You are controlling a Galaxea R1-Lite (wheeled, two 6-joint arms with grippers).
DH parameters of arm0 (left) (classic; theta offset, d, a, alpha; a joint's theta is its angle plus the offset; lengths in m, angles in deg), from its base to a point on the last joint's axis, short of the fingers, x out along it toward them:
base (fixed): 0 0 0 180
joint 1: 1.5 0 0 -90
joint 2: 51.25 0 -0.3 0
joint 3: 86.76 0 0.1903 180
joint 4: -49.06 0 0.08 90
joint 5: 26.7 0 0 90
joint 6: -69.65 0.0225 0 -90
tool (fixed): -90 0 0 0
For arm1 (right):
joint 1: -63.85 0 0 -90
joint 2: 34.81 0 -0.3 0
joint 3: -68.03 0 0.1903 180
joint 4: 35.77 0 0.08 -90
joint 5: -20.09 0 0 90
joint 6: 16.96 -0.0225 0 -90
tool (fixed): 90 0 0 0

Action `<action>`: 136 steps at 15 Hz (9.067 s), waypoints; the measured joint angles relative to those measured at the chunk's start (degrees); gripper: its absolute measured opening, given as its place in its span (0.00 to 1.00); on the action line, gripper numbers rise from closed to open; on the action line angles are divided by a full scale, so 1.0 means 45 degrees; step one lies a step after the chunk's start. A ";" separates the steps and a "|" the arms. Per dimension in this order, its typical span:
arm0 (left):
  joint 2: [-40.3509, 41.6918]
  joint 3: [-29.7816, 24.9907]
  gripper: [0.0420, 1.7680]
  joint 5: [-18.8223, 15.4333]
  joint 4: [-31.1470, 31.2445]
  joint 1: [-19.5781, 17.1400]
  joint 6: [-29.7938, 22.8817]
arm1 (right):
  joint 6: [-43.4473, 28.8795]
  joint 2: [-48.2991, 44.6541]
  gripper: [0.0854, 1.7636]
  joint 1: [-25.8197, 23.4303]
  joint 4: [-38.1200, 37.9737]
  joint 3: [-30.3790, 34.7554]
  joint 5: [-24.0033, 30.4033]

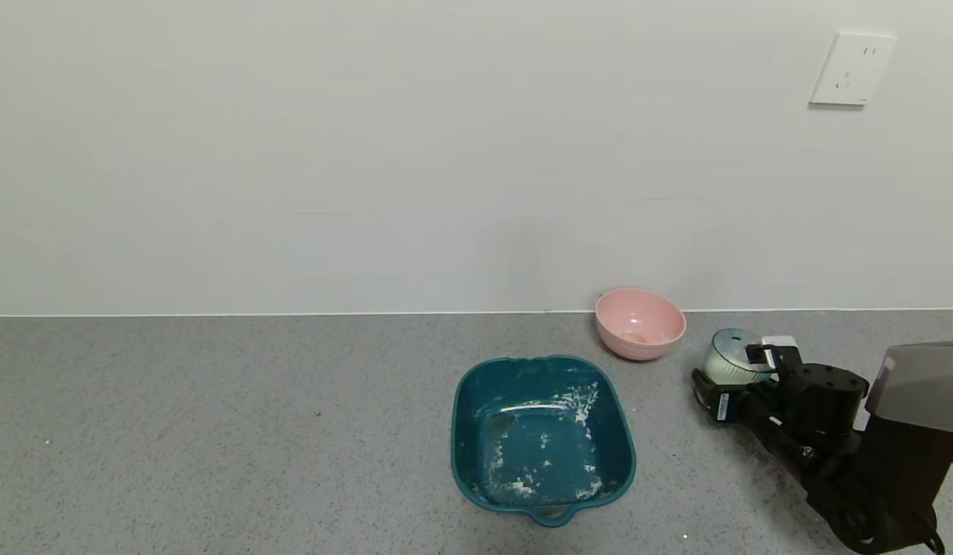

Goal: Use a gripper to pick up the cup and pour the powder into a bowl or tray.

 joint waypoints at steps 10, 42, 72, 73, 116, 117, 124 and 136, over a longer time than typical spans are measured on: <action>0.0000 0.0000 0.97 0.0000 -0.0005 0.0000 0.0000 | 0.0011 -0.0176 0.75 -0.0122 -0.0030 0.0176 0.0062; 0.0000 0.0000 0.97 0.0000 -0.0005 0.0000 0.0000 | 0.7572 -0.4012 0.75 -0.0626 -0.9641 -0.4302 -0.0219; 0.0000 0.0000 0.97 0.0000 -0.0005 0.0000 0.0000 | 1.6265 -0.1219 0.75 0.0783 -1.0118 -0.8309 -0.4348; 0.0000 0.0000 0.97 0.0000 -0.0005 0.0000 0.0000 | 1.6533 -0.1187 0.75 0.0769 -1.0132 -0.8460 -0.4446; 0.0000 0.0000 0.97 0.0000 -0.0005 0.0000 0.0000 | 2.5023 -0.0539 0.75 0.2040 -0.8501 -0.9574 -0.5727; 0.0000 0.0000 0.97 0.0000 -0.0011 0.0000 0.0005 | 2.5012 -0.0545 0.75 0.2051 -0.8495 -0.9514 -0.5721; 0.0000 0.0000 0.97 0.0000 0.0000 0.0000 0.0000 | 2.4988 -0.0561 0.75 0.2154 -0.8495 -0.9349 -0.5795; 0.0000 0.0000 0.97 0.0000 -0.0005 0.0000 0.0000 | 2.5828 -0.0642 0.75 0.2224 -0.7780 -0.9078 -0.6266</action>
